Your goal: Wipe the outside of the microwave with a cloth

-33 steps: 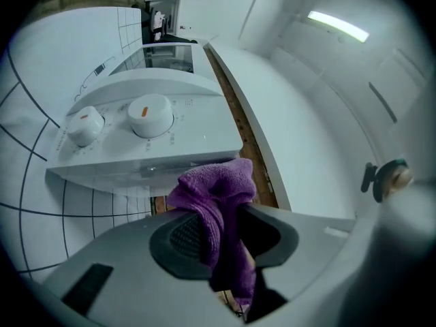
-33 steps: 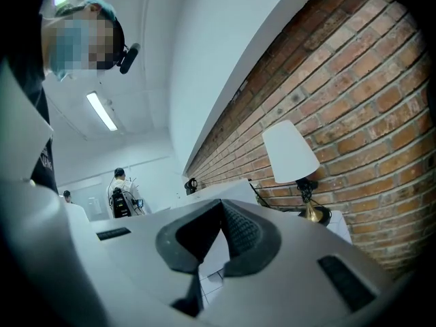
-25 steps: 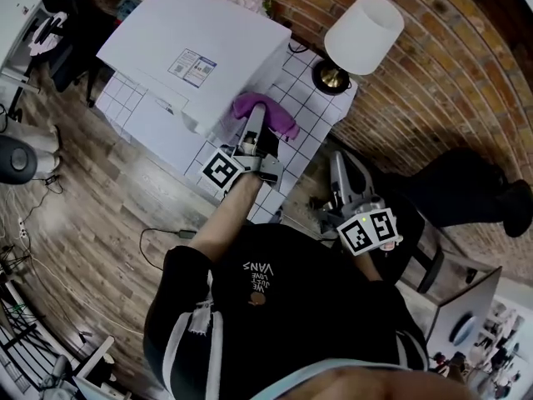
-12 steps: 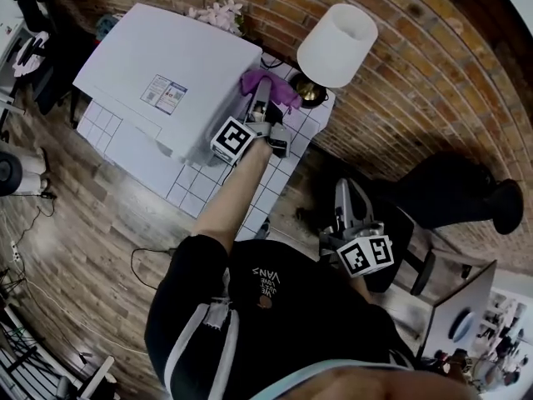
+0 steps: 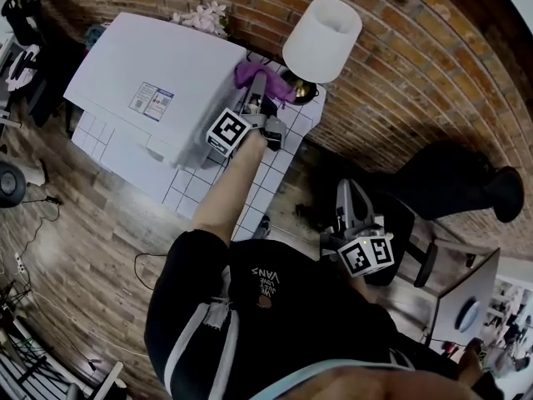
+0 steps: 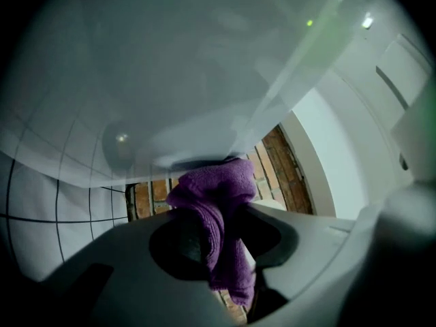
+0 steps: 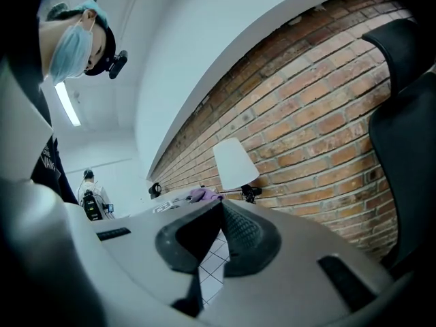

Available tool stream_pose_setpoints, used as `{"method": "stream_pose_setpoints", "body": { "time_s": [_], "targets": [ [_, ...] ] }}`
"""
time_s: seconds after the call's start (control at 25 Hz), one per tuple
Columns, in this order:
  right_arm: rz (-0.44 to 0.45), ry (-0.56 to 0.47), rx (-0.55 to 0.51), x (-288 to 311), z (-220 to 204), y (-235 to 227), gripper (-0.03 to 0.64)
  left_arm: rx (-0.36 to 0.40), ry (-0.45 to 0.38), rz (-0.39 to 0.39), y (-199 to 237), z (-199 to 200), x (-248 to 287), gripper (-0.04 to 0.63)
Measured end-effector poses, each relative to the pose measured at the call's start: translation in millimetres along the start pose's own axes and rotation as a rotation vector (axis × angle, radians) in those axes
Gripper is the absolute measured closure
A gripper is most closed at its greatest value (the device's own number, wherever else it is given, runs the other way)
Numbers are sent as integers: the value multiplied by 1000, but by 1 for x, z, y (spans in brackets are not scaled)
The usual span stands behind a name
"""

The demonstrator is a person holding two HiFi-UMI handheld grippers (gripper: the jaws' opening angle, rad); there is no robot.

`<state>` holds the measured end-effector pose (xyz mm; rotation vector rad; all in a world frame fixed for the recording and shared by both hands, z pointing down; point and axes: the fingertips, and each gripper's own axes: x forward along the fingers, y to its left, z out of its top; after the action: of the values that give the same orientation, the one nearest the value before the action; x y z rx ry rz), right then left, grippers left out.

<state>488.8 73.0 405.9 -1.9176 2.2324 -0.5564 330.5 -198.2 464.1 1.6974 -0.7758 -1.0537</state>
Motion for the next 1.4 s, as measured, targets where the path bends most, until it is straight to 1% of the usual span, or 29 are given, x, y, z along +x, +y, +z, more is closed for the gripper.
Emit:
{"method": "stream_pose_setpoints", "body": {
  "time_s": [0.12,0.24,0.36,0.48,0.52,0.64,0.72,0.8,0.88,0.96,1.16,1.4],
  "targets": [
    [39,6,-2,5,-2,11,617,-5,-3,-7,-11,-1,-21,466],
    [91,16,-6,10,-4,24,618,-26,-9,-24,-25,-2,-48,466],
    [150,28,-13,15,-9,40,618,3,-29,16,-26,4,-86,466],
    [210,45,-17,19,-16,55,618,-49,-80,34,-33,7,-127,467],
    [231,54,-17,21,-19,61,617,-46,-91,49,-33,9,-142,467],
    [289,74,-16,24,-27,75,618,9,-109,114,-24,14,-185,467],
    [317,80,-17,26,-29,82,617,11,-126,140,-20,16,-206,466],
    [334,85,-19,25,-31,87,617,31,-144,163,-15,20,-224,467],
    [339,87,-19,23,-32,88,618,29,-171,177,-12,26,-234,466],
    [331,89,-17,20,-33,87,617,51,-189,187,-9,34,-240,467],
    [284,83,-12,12,-31,73,617,52,-219,203,2,45,-235,467],
    [226,78,-4,10,-31,56,617,38,-199,151,14,40,-193,468]
  ]
}}
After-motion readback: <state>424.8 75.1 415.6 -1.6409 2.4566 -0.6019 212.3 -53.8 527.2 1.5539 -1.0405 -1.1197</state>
